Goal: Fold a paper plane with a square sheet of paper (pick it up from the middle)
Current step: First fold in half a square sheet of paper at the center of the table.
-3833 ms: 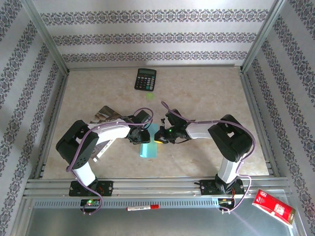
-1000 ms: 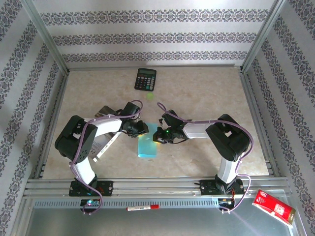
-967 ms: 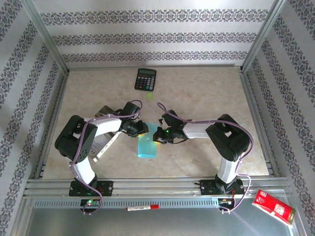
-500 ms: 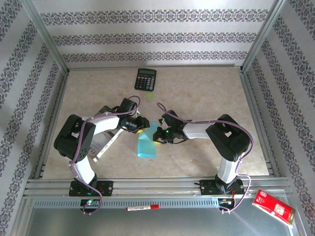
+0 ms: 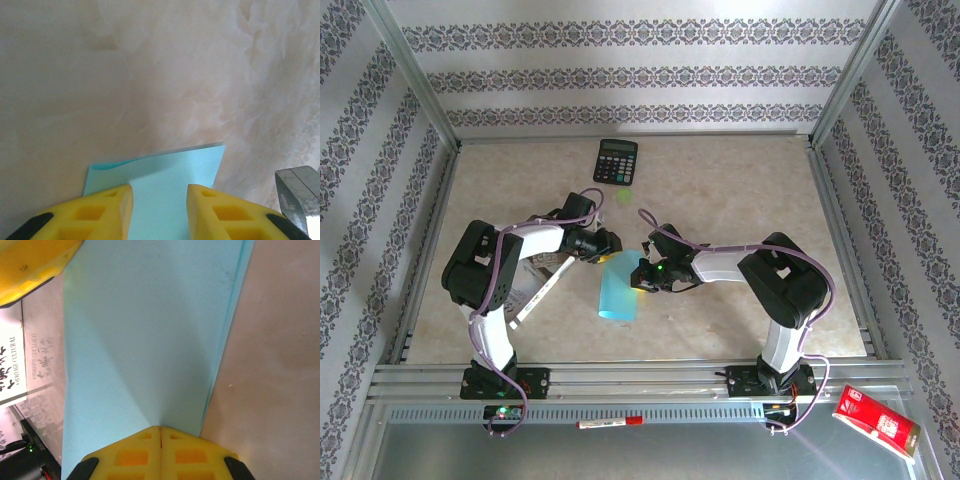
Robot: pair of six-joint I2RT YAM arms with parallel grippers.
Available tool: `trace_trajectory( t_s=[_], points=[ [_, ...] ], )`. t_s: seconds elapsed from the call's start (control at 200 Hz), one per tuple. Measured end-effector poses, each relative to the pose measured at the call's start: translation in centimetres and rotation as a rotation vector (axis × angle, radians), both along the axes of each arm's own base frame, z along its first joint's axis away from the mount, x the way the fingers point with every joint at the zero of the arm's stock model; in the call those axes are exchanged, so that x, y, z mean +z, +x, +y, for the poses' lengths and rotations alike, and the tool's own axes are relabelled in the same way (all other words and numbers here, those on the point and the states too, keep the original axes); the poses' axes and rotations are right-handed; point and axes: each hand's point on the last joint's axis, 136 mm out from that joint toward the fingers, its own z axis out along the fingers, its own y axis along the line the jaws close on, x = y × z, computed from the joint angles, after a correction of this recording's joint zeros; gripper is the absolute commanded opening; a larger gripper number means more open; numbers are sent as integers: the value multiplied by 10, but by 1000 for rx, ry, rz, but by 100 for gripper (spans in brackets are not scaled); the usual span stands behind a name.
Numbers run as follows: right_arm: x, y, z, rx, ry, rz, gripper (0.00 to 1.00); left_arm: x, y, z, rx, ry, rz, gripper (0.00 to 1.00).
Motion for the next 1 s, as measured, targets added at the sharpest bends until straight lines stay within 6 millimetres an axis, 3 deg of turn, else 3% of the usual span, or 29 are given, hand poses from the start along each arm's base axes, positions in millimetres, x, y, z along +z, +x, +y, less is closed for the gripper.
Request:
trace_trajectory(
  t_s=[0.21,0.47,0.66,0.879,0.999],
  points=[
    [0,0,0,-1,-2,-3,0,10,8,13,34,1,-30,42],
    [0,1,-1,-1,-4,-8,0,39,-33,8,41,-72,-50,41],
    [0,1,-1,-1,-4,-9,0,23,-62,0,28,-86,34,36],
    [1,1,0,2,-4,-11,0,-1,-72,12,43,-26,111,34],
    [1,1,0,2,-4,-12,0,-2,-73,19,47,-9,111,35]
  ],
)
